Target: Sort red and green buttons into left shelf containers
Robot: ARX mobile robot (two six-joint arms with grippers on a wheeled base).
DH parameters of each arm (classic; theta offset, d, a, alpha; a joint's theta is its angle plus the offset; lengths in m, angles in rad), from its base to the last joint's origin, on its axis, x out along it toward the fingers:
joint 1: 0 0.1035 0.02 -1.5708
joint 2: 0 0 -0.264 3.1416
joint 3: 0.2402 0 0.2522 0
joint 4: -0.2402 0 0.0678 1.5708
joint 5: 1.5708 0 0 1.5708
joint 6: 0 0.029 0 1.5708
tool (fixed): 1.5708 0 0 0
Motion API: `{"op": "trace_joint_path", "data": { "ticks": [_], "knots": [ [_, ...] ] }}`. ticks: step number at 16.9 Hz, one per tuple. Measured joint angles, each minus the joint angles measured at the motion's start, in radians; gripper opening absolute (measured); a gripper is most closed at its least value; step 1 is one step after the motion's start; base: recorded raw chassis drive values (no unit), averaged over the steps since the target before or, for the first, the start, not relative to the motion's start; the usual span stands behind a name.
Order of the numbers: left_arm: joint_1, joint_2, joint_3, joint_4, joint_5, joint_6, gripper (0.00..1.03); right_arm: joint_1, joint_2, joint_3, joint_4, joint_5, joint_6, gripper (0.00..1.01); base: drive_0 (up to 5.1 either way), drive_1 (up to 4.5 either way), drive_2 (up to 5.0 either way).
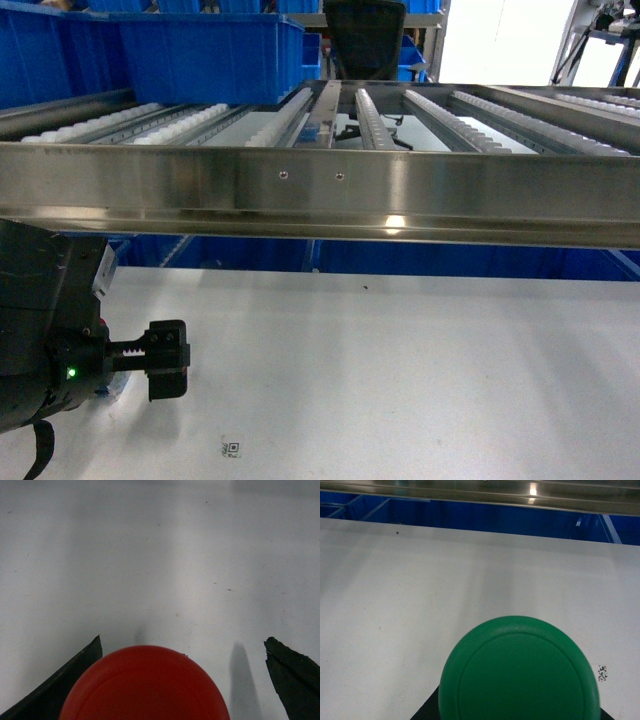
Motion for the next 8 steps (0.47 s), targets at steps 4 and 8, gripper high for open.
{"op": "trace_joint_path", "data": {
  "ticks": [4, 8],
  "knots": [
    [-0.001, 0.006, -0.003, -0.008, -0.006, -0.005, 0.57, 0.0, 0.0, 0.0, 0.0, 0.0, 0.0, 0.26, 0.0, 0.0, 0.0],
    [-0.006, 0.007, -0.011, 0.0, -0.011, -0.026, 0.27, 0.0, 0.0, 0.0, 0.0, 0.0, 0.0, 0.26, 0.0, 0.0, 0.0]
  ]
}}
